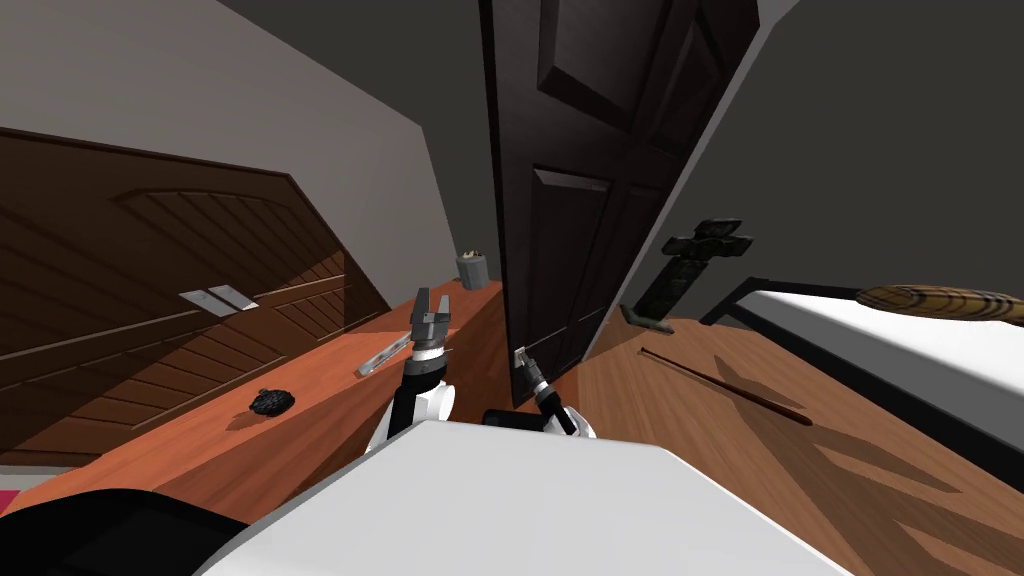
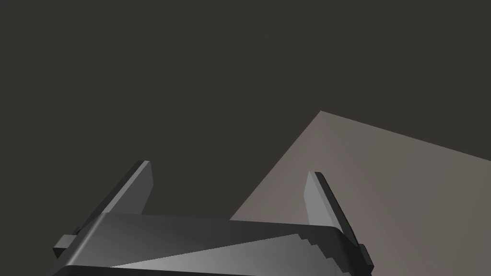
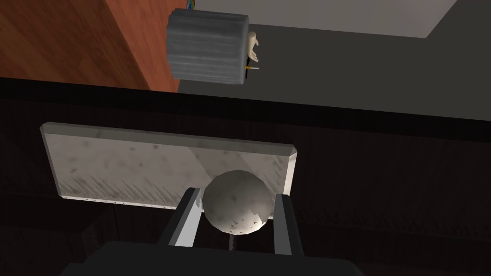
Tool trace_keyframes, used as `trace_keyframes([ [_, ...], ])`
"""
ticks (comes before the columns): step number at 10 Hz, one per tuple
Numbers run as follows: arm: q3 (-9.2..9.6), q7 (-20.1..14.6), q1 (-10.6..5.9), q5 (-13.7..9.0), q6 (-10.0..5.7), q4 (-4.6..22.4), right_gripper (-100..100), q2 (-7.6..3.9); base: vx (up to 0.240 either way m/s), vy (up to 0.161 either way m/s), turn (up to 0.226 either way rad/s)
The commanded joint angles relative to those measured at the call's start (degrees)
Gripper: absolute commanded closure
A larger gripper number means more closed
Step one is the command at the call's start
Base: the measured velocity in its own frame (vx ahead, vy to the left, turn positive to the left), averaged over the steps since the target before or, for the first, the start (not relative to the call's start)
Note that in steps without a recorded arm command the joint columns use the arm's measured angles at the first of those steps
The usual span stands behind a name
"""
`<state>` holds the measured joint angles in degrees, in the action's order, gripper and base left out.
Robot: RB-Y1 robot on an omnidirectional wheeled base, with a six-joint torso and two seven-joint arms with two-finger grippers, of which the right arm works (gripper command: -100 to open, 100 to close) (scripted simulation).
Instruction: Push the door open
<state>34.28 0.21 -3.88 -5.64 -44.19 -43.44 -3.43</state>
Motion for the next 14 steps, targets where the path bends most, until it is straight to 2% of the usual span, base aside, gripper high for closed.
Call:
trace_keyframes([
  [1, -1.37, 0.22, -0.53, -0.37, 0.31, -0.52, 100, -0.23, 0.11, 0.153, -0.038],
  [4, -4.44, 0.98, -1.02, -1.03, 0.41, 0.29, 100, 0.44, 0.138, 0.195, -0.062],
  [8, -8.08, 1.87, -1.6, -1.83, 0.54, 1.25, 100, 2.23, 0.133, 0.182, -0.065],
  [9, -7.52, 1.79, -1.34, -1.69, 0.64, 1.05, 100, 1.77, 0.062, 0.078, -0.042],
  [10, -8.93, 2.17, -1.54, -2.15, 0.63, 1.09, 100, 1.12, 0.101, 0.08, -0.05],
  [14, -12.03, 3.03, -1.84, -3.14, 0.42, 1.7, 100, 0.66, 0.179, 0.178, -0.072],
])
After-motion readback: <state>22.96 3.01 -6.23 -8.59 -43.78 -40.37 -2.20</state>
